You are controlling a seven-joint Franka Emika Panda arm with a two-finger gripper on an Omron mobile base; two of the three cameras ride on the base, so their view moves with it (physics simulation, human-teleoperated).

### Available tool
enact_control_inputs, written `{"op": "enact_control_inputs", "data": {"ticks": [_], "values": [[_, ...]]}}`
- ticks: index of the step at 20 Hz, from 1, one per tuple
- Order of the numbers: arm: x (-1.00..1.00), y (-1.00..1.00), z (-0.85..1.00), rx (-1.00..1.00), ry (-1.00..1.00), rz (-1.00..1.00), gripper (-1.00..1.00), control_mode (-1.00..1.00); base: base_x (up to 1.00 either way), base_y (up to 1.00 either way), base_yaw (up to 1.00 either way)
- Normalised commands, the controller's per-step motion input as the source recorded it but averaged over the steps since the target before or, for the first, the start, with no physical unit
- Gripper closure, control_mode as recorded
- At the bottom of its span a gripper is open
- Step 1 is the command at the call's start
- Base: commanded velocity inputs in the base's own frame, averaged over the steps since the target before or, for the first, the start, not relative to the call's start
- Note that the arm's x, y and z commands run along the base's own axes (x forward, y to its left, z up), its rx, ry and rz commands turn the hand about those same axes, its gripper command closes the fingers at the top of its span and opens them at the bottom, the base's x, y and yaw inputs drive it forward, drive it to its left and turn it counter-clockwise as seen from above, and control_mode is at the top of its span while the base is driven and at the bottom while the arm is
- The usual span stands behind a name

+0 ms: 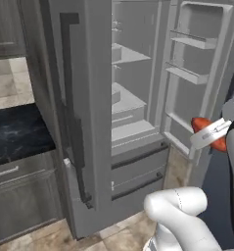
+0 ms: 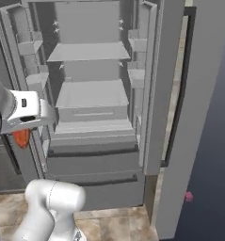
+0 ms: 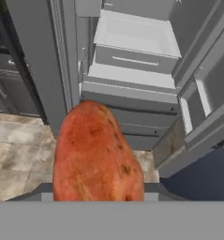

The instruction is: Place the beer on the top shelf of the fridge to keep it out of children's reach, and place the sweet potato and pear on lower shelves for easy access.

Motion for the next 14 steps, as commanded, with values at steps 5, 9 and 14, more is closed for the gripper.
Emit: {"op": "enact_control_inputs", "data": {"ticks": [5,9,14], "values": [[0.0,0.0,0.0,0.0,0.0,0.0,1.0,1.0,0.57,-0.46,0.45],[0.0,0.0,0.0,0.0,0.0,0.0,1.0,1.0,0.38,-0.62,0.33],[0.0,0.0,0.0,0.0,0.0,0.0,1.0,1.0,0.26,-0.33,0.24]]}}
